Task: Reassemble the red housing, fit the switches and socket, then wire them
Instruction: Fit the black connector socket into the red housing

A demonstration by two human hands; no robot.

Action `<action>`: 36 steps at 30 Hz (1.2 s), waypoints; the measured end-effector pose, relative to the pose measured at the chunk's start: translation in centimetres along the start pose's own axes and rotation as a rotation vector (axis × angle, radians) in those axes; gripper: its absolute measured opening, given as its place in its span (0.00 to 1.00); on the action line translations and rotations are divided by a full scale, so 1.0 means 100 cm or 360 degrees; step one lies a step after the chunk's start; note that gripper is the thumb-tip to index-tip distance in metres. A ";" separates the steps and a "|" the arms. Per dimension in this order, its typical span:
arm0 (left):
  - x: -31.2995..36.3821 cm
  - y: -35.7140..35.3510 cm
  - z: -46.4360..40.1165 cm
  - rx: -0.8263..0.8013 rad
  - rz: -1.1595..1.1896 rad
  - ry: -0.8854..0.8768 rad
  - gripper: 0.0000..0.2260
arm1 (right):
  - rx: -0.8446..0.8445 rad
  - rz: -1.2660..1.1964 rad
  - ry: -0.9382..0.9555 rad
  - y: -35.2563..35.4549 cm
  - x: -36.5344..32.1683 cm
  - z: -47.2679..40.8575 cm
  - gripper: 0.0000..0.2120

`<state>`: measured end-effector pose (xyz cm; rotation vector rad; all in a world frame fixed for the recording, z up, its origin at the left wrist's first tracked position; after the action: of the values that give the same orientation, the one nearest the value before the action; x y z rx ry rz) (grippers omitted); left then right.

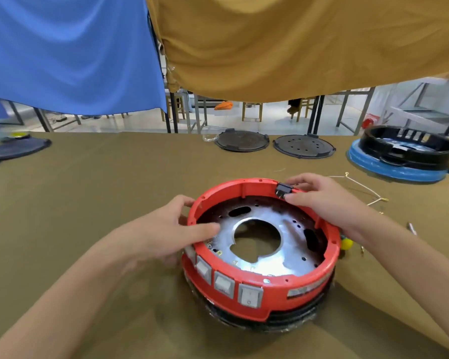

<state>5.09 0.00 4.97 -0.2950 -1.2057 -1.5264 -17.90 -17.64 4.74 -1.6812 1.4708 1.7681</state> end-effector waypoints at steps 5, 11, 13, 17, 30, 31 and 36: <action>0.021 0.002 -0.017 0.0327 0.0185 -0.0162 0.15 | 0.0317 -0.0403 -0.0131 -0.012 -0.004 0.010 0.20; 0.039 0.018 -0.062 0.0374 0.0545 -0.0238 0.14 | 0.0347 -0.0398 -0.0248 -0.005 -0.003 0.015 0.08; 0.031 0.015 -0.065 0.0353 0.0803 -0.0242 0.15 | 0.0323 -0.0248 -0.0204 0.000 0.004 0.023 0.06; 0.007 0.006 -0.064 0.0215 0.0758 -0.0094 0.19 | 0.0292 0.0061 0.0156 0.000 0.009 0.035 0.10; 0.011 -0.008 -0.068 0.0192 0.1038 -0.0300 0.14 | 0.0770 0.0422 -0.0052 0.085 0.054 0.022 0.13; 0.010 -0.008 -0.068 0.0178 0.1064 -0.0319 0.14 | 0.0648 0.0536 -0.0102 0.089 0.060 0.022 0.14; 0.008 -0.014 -0.072 0.0189 0.1077 -0.0373 0.15 | 0.0219 0.0948 -0.0047 0.070 0.074 0.012 0.16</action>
<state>6.55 -6.42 1.56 -0.7348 -1.2046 -0.8454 -26.03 -22.80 1.23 -1.2147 2.1830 1.8848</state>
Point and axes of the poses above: each hand's wrist, its own z-axis away from the middle knuckle, its own y-axis out of the back of the hand, x = y × z, the point moved 2 cm from there along -z, towards the middle knuckle, and after that the axes turned 14 degrees about y, right-handed, at the moved point
